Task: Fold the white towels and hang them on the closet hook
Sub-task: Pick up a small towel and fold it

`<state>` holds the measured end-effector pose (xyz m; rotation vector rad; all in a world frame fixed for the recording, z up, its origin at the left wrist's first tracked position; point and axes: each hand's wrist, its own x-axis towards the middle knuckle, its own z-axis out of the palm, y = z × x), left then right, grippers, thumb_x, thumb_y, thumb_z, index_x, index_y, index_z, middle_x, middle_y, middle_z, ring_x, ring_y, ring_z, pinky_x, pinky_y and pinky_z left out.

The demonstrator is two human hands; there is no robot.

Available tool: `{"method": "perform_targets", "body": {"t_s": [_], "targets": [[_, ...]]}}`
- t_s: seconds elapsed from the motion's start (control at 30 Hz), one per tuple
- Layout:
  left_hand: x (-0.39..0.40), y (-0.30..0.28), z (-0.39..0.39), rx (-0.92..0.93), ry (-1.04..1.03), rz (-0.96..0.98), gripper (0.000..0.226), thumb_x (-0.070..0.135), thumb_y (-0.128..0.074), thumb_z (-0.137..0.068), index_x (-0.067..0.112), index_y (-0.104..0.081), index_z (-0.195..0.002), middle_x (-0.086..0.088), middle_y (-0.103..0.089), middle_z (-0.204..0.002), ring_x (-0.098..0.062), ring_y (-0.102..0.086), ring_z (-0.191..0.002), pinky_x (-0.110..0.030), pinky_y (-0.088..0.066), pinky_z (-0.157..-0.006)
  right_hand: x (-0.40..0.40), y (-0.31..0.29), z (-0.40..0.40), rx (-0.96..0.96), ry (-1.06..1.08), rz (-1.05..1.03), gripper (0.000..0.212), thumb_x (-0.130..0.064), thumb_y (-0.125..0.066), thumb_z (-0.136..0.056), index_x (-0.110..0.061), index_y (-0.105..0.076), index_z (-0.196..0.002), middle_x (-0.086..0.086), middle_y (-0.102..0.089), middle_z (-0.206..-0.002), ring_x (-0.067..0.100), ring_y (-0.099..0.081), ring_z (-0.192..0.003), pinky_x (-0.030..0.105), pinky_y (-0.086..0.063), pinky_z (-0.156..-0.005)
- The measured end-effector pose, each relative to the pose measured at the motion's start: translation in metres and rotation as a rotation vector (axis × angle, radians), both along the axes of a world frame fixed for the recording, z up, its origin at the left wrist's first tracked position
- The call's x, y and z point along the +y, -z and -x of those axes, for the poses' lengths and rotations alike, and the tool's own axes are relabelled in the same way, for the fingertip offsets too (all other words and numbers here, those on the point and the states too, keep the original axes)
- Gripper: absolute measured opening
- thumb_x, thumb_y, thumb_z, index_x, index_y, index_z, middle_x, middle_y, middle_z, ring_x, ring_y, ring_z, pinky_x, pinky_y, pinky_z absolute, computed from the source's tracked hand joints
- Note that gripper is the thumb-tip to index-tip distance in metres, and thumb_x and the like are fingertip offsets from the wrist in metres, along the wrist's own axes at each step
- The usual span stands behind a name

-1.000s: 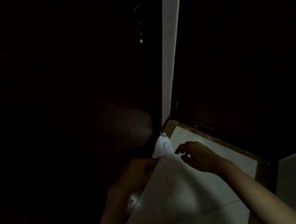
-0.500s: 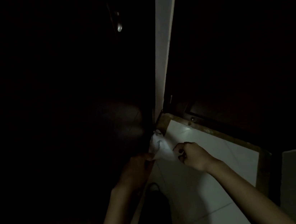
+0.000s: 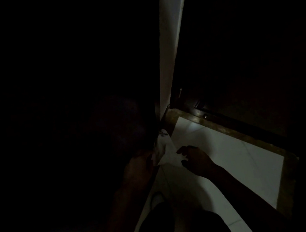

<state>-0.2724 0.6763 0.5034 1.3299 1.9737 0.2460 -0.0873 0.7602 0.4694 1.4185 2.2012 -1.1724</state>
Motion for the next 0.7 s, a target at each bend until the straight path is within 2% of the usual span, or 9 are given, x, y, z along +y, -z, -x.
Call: {"method": "perform_targets", "body": {"t_s": [0.13, 0.23, 0.33, 0.43, 0.6, 0.7], "targets": [[0.001, 0.079, -0.001, 0.018, -0.020, -0.001, 0.034, 0.015, -0.053, -0.094, 0.014, -0.058, -0.127, -0.006, -0.053, -0.133, -0.019, -0.055, -0.116, -0.021, -0.040, -0.090, 0.003, 0.099, -0.011, -0.051, -0.096, 0.028, 0.045, -0.018, -0.056, -0.091, -0.017, -0.045, -0.135, 0.009, -0.051, -0.132, 0.022, -0.050, -0.119, 0.029, -0.042, -0.093], [0.000, 0.141, 0.002, 0.033, 0.010, 0.014, 0.039, 0.012, -0.054, -0.092, 0.017, -0.055, -0.130, -0.005, -0.050, -0.133, -0.023, -0.056, -0.114, -0.030, -0.046, -0.090, 0.004, 0.172, -0.018, -0.093, -0.098, 0.056, 0.043, -0.018, -0.058, -0.091, -0.016, -0.048, -0.133, 0.008, -0.048, -0.137, 0.022, -0.048, -0.123, 0.028, -0.040, -0.097], [0.003, 0.201, 0.004, -0.006, 0.002, 0.021, 0.032, 0.017, -0.048, -0.095, 0.015, -0.058, -0.125, -0.006, -0.053, -0.130, -0.022, -0.057, -0.110, -0.028, -0.046, -0.086, 0.006, 0.242, -0.020, -0.123, -0.140, 0.051, 0.036, -0.017, -0.058, -0.091, -0.015, -0.055, -0.127, 0.006, -0.050, -0.136, 0.021, -0.049, -0.122, 0.026, -0.039, -0.096], [0.009, 0.255, 0.011, 0.008, 0.081, 0.018, 0.031, 0.023, -0.046, -0.098, 0.015, -0.058, -0.125, -0.005, -0.054, -0.130, -0.019, -0.055, -0.113, -0.027, -0.044, -0.091, 0.010, 0.308, -0.016, -0.119, -0.139, 0.048, 0.039, -0.014, -0.059, -0.090, -0.014, -0.053, -0.129, 0.007, -0.048, -0.138, 0.021, -0.048, -0.123, 0.024, -0.038, -0.096], [0.026, 0.320, 0.025, 0.086, 0.267, 0.056, 0.036, 0.025, -0.044, -0.099, 0.018, -0.050, -0.133, -0.004, -0.049, -0.137, -0.019, -0.048, -0.122, -0.032, -0.039, -0.100, 0.032, 0.399, 0.010, -0.084, -0.190, -0.045, 0.056, -0.013, -0.056, -0.091, -0.011, -0.035, -0.143, 0.011, -0.034, -0.149, 0.025, -0.035, -0.134, 0.028, -0.030, -0.107], [0.038, 0.345, 0.032, 0.114, 0.317, 0.003, 0.036, 0.023, -0.044, -0.098, 0.017, -0.051, -0.133, -0.006, -0.049, -0.138, -0.021, -0.047, -0.124, -0.033, -0.038, -0.102, 0.040, 0.442, 0.030, -0.116, -0.313, -0.182, 0.072, -0.011, -0.054, -0.091, -0.024, -0.015, -0.150, 0.014, -0.003, -0.158, 0.032, -0.006, -0.145, 0.039, -0.025, -0.113]]}}
